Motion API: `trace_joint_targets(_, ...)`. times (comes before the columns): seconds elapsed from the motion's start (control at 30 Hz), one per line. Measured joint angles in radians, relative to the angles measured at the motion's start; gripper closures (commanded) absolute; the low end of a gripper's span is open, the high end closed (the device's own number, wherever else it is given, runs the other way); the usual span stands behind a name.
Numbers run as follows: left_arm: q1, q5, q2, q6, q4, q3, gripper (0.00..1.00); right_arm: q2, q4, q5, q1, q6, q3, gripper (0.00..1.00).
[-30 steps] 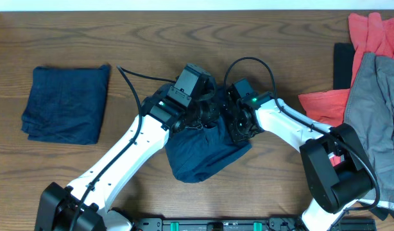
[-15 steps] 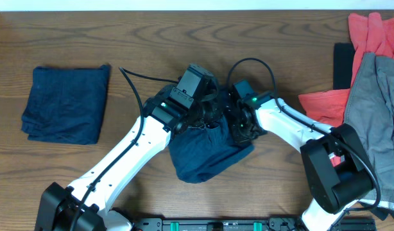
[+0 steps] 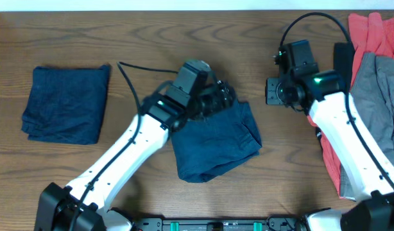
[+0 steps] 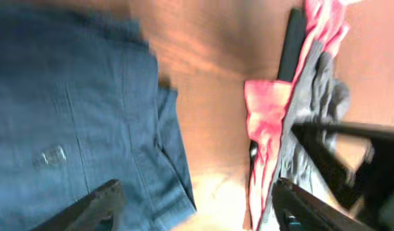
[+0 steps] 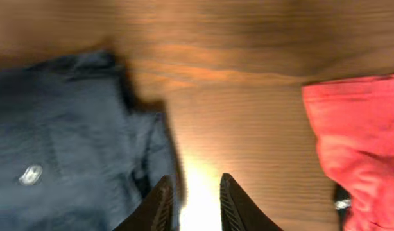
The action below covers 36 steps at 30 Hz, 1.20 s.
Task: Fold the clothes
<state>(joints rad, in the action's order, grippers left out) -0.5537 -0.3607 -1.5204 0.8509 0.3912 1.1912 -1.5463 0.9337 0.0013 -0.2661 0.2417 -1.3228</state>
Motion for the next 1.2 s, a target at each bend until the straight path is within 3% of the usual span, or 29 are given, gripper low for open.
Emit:
trace_joint_targets(0.3, 0.297, 0.005, -0.021, -0.172, 0.004, 0.001, 0.25, -0.043, 0.040, -0.307, -0.079, -0.126, 0.076, 0.80)
trace_joint_targets(0.8, 0.307, -0.036, -0.355, -0.299, 0.088, 0.001, 0.25, -0.083, -0.063, -0.372, -0.261, -0.074, 0.345, 0.80)
trace_joint_targets(0.97, 0.307, -0.044, -0.372, -0.303, 0.236, 0.005, 0.26, -0.083, -0.171, -0.294, -0.243, 0.019, 0.468, 0.81)
trace_joint_targets(1.2, 0.299, -0.083, -0.372, -0.307, 0.599, 0.012, 0.27, -0.082, -0.351, -0.187, -0.144, 0.084, 0.515, 0.85)
